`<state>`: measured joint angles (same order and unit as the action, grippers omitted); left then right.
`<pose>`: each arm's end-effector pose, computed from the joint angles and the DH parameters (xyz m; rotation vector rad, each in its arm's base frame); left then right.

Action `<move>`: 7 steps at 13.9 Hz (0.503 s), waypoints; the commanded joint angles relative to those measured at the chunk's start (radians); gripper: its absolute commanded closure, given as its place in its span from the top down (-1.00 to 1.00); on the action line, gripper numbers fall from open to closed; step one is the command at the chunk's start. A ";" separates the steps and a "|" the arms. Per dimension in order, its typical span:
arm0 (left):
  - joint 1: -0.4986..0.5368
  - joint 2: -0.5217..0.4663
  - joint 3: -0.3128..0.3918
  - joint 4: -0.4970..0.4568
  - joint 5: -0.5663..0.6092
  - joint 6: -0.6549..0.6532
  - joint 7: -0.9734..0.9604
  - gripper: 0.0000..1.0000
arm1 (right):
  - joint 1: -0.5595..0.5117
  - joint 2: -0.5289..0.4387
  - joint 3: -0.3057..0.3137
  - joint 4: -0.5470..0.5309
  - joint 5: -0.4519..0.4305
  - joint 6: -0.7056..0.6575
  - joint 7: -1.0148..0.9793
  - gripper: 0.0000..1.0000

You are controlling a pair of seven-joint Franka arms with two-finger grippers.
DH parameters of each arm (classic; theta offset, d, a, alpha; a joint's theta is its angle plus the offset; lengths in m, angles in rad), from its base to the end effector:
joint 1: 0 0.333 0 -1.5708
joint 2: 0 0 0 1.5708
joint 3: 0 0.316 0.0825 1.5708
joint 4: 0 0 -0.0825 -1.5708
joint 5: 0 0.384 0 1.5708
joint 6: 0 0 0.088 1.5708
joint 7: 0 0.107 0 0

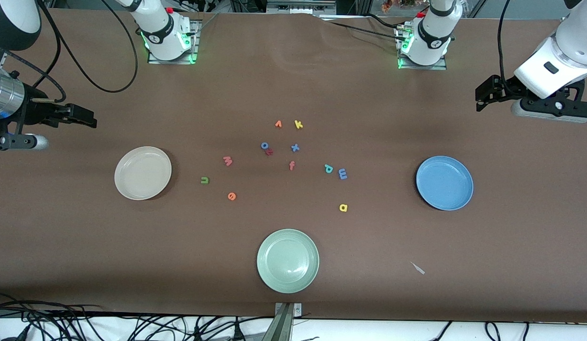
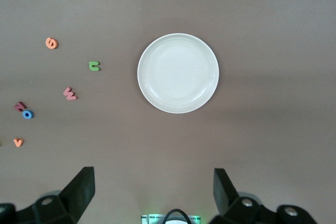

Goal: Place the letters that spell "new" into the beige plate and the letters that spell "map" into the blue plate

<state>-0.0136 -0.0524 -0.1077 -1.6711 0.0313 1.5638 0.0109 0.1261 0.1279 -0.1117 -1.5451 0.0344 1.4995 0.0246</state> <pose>0.5317 -0.0629 0.6051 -3.0938 0.2053 0.0823 0.5804 0.0160 0.5586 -3.1131 0.0172 0.2700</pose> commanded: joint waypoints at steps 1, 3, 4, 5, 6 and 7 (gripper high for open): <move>0.000 -0.006 0.002 0.010 -0.008 -0.021 0.018 1.00 | -0.011 -0.007 0.012 -0.007 -0.013 -0.007 0.005 1.00; 0.000 -0.006 0.002 0.010 -0.008 -0.019 0.018 1.00 | -0.011 -0.007 0.012 -0.007 -0.013 -0.008 0.005 1.00; 0.000 -0.006 0.002 0.010 -0.008 -0.019 0.018 1.00 | -0.011 -0.007 0.012 -0.007 -0.013 -0.012 0.005 1.00; 0.000 -0.006 0.002 0.010 -0.008 -0.019 0.018 1.00 | -0.011 -0.007 0.012 -0.007 -0.013 -0.013 0.005 1.00; 0.000 -0.006 0.002 0.010 -0.008 -0.021 0.018 1.00 | -0.011 -0.007 0.012 -0.007 -0.013 -0.013 0.005 1.00; 0.000 -0.006 0.002 0.010 -0.008 -0.019 0.018 1.00 | -0.011 -0.007 0.012 -0.007 -0.013 -0.013 0.005 1.00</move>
